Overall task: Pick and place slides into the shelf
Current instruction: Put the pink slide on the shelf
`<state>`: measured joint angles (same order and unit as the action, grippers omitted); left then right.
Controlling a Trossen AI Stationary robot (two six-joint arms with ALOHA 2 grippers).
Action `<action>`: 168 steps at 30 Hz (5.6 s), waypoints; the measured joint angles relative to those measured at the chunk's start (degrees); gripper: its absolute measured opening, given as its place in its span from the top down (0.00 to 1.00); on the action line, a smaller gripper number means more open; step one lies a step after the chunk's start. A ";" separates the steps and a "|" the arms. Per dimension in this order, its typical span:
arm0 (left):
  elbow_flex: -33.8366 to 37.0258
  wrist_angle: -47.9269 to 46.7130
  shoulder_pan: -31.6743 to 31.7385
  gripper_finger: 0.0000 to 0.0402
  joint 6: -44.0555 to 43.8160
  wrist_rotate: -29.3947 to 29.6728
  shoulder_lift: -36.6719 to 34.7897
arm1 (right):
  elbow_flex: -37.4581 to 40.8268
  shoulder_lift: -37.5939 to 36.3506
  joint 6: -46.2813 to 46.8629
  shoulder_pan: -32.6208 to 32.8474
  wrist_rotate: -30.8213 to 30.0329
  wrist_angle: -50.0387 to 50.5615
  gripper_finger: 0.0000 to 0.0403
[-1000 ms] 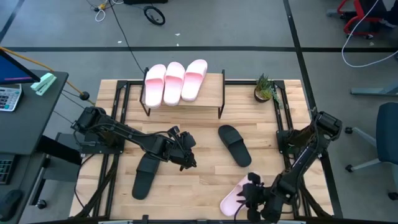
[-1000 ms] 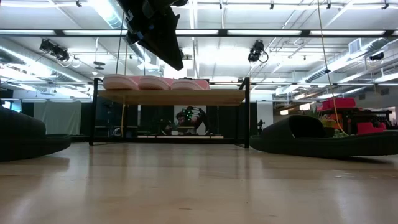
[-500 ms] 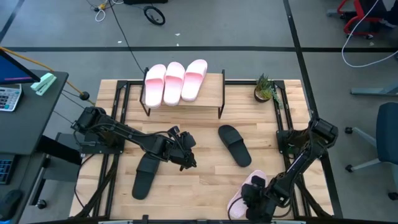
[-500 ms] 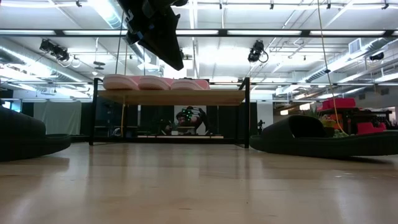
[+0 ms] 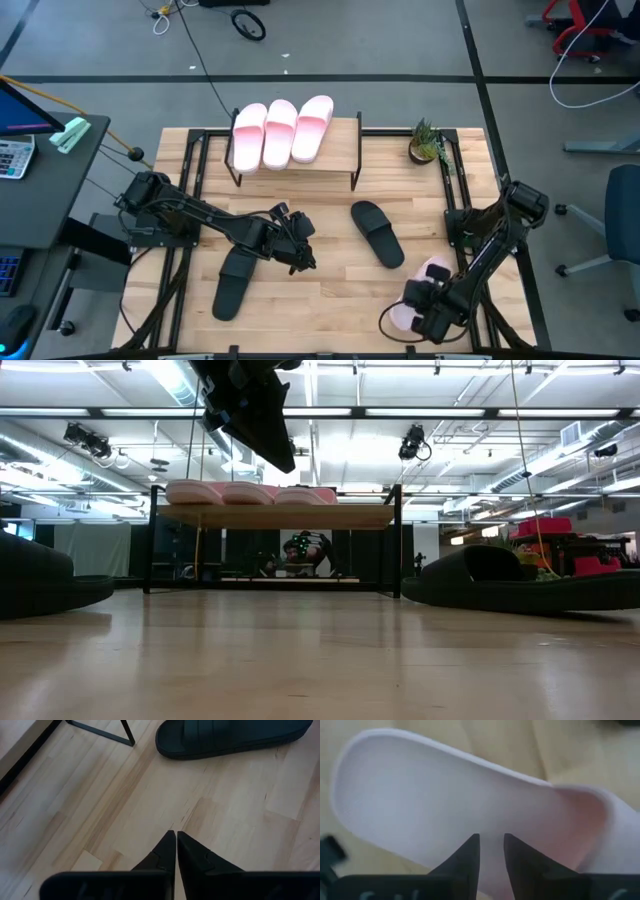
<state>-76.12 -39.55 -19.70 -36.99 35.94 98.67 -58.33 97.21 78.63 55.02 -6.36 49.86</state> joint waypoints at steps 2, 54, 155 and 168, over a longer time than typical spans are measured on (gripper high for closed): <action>0.00 0.00 -0.02 0.94 0.00 0.00 0.00 | 0.00 -0.11 -0.02 0.00 2.88 3.09 0.77; 0.00 0.87 -0.11 0.98 0.09 0.00 -0.02 | -13.27 -0.24 -0.89 2.67 -2.86 25.37 0.53; -0.02 -11.80 -3.41 0.98 4.55 9.07 -10.58 | -21.98 -0.18 -89.13 -77.07 -37.40 -24.84 0.97; -0.02 -11.78 -3.41 0.98 4.55 9.05 -10.56 | -22.12 -0.17 -103.20 -77.37 -39.20 -25.29 0.97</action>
<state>-76.14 -51.33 -23.11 -32.45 44.99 88.12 -80.44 97.03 -24.57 -22.34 -45.56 24.56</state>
